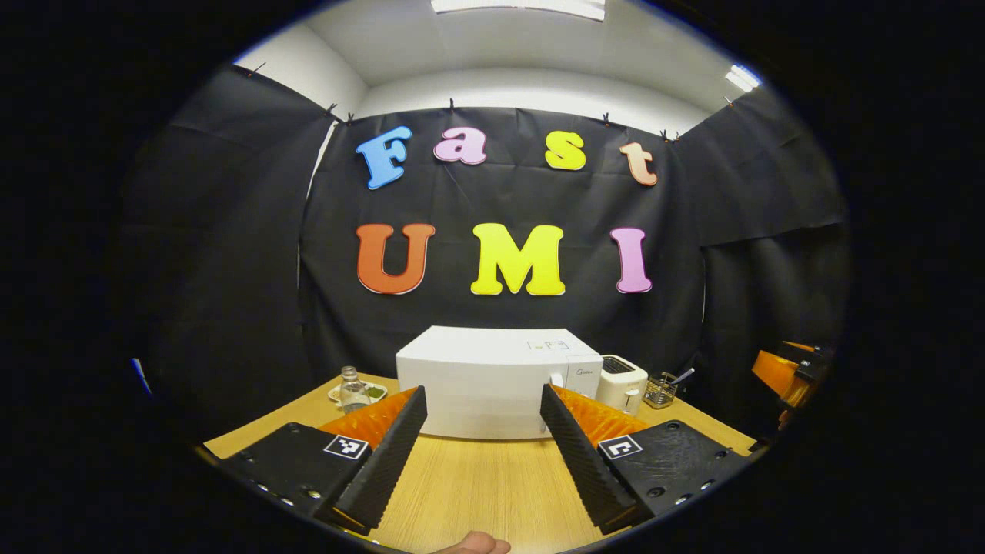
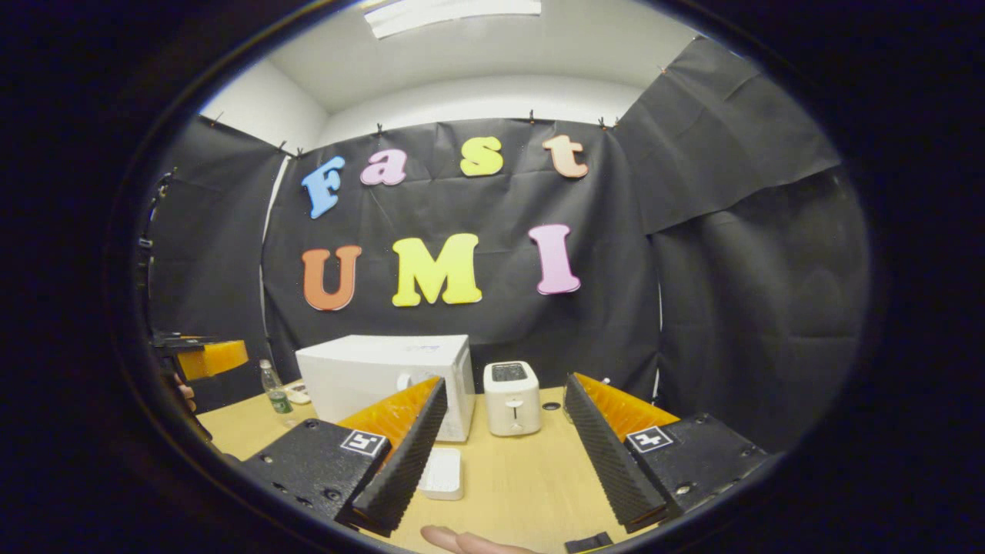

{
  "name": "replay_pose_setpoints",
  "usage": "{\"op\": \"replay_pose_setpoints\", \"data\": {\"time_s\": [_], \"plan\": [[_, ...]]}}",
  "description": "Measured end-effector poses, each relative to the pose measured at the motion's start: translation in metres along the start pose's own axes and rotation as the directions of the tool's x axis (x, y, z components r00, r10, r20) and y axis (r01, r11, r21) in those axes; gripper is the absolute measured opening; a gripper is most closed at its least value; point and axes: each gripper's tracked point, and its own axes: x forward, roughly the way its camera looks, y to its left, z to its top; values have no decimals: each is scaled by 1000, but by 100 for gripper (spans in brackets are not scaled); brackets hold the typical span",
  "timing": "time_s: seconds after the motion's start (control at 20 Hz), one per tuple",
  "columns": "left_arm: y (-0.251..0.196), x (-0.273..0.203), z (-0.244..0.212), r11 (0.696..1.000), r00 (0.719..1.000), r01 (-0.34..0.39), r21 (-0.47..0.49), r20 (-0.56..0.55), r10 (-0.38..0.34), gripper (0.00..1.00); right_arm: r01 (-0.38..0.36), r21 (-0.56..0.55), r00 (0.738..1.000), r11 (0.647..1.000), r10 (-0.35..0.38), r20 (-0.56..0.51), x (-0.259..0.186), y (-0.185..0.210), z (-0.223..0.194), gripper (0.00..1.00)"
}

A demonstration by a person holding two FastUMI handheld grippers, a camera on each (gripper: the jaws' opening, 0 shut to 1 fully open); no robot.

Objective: Open the microwave oven with the left hand, put the food in, and close the microwave oven.

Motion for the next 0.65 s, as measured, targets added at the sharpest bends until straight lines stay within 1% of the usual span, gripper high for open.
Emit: {"op": "replay_pose_setpoints", "data": {"time_s": [0.1, 0.15, 0.2, 0.25, 0.35, 0.45, 0.55, 0.6, 0.65], "plan": [[6, -29, 8, 1000, 1000, -9, 17, 19, 8, 93, 0, 8, 1000, 1000, 0, -9, -10, 6, 1, 98], [10, -44, 9, 1000, 1000, -17, 26, 19, 17, 83, 4, 9, 1000, 1000, -4, -13, -15, 9, 2, 98], [15, -57, 9, 999, 999, -28, 31, 24, 27, 93, 16, 12, 1000, 1000, -16, -18, -20, 9, 0, 98], [19, -66, 10, 999, 999, -32, 35, 35, 31, 93, 24, 13, 1000, 1000, -24, -15, -26, 11, 1, 98], [26, -79, 20, 999, 996, -42, 35, 83, 39, 92, 3, -4, 1000, 1000, -3, -1, -34, 23, 5, 98], [32, -82, 21, 998, 994, -48, 26, 101, 46, 100, -13, -19, 1000, 1000, 13, 8, -40, 28, 8, 98], [30, -83, 22, 999, 994, -34, 6, 104, 33, 100, -18, -24, 999, 1000, 18, 31, -45, 31, 15, 98], [28, -83, 20, 1000, 995, -19, -1, 99, 19, 92, -17, -30, 999, 999, 18, 40, -47, 31, 18, 98], [26, -83, 18, 1000, 996, -10, -9, 93, 11, 92, -14, -38, 999, 999, 16, 49, -49, 31, 20, 86]]}}
